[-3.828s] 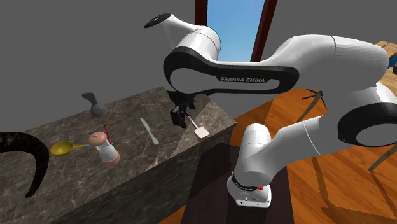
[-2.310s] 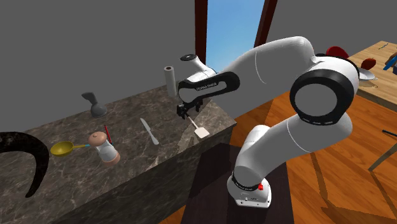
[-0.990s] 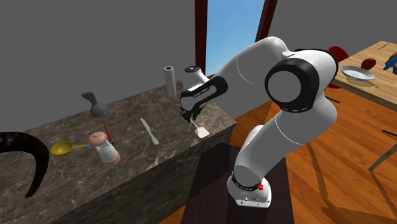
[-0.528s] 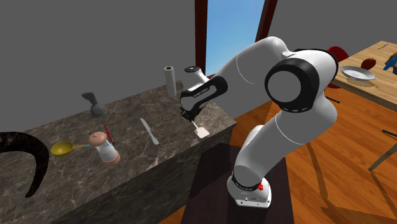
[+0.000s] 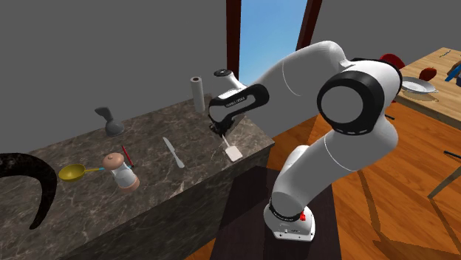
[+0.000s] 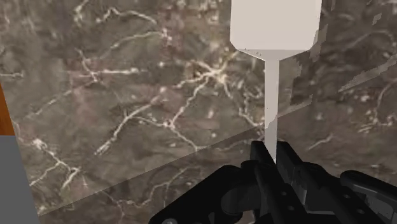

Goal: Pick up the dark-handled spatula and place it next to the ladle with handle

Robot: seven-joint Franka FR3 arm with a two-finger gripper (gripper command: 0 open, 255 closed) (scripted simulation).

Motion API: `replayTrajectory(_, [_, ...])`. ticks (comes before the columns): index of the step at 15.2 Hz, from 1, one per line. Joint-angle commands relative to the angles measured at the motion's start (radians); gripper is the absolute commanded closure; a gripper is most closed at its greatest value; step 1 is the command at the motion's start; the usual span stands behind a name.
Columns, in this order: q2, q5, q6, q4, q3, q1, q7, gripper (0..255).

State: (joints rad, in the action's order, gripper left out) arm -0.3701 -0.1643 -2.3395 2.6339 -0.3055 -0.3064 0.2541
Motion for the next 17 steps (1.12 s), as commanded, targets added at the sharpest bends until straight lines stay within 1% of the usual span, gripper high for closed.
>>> replayTrajectory(1, [-0.023, -0.001, 0.038, -0.014, 0.005, -0.002, 0.002, 255])
replayTrajectory(17, [-0.124, 0.007, 0.280, -0.156, 0.035, -0.001, 0.004, 255])
